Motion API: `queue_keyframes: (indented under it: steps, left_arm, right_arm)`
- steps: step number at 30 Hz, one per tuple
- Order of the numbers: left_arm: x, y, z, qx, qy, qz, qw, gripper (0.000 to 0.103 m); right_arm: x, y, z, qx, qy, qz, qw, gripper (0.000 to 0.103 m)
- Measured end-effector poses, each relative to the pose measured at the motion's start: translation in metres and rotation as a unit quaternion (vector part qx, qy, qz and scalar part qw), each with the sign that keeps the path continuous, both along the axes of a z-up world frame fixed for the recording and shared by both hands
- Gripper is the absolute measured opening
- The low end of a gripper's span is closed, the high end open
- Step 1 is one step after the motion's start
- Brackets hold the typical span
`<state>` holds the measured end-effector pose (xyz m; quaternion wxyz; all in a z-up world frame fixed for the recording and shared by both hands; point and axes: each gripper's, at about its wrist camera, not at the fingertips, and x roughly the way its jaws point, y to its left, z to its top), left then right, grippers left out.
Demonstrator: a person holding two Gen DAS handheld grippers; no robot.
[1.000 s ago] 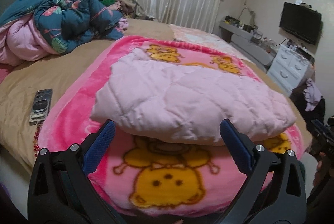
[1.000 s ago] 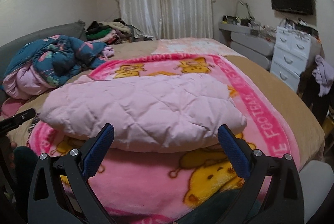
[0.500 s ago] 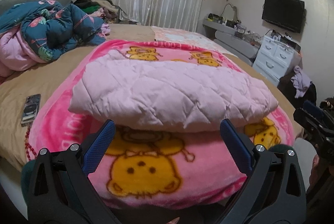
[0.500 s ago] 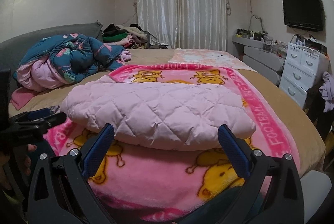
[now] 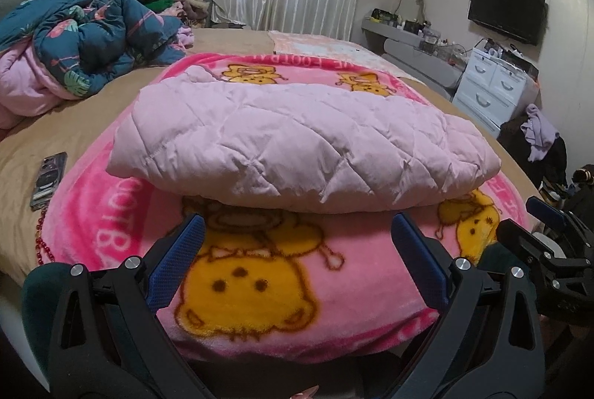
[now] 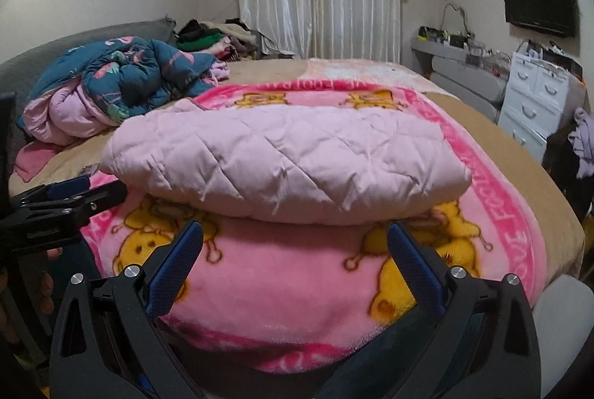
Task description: Fold large clothes
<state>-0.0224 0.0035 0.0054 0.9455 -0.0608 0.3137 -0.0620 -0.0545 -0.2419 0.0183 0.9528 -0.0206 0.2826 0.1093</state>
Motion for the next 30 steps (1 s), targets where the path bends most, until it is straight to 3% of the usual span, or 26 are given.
queue_keyframes:
  steps: [30]
  left_arm:
    - [0.0013, 0.0022, 0.0015, 0.012, -0.002, 0.005, 0.9999, 0.094]
  right_arm:
    - [0.0035, -0.0030, -0.0013, -0.002, -0.002, 0.004, 1.000, 0.099]
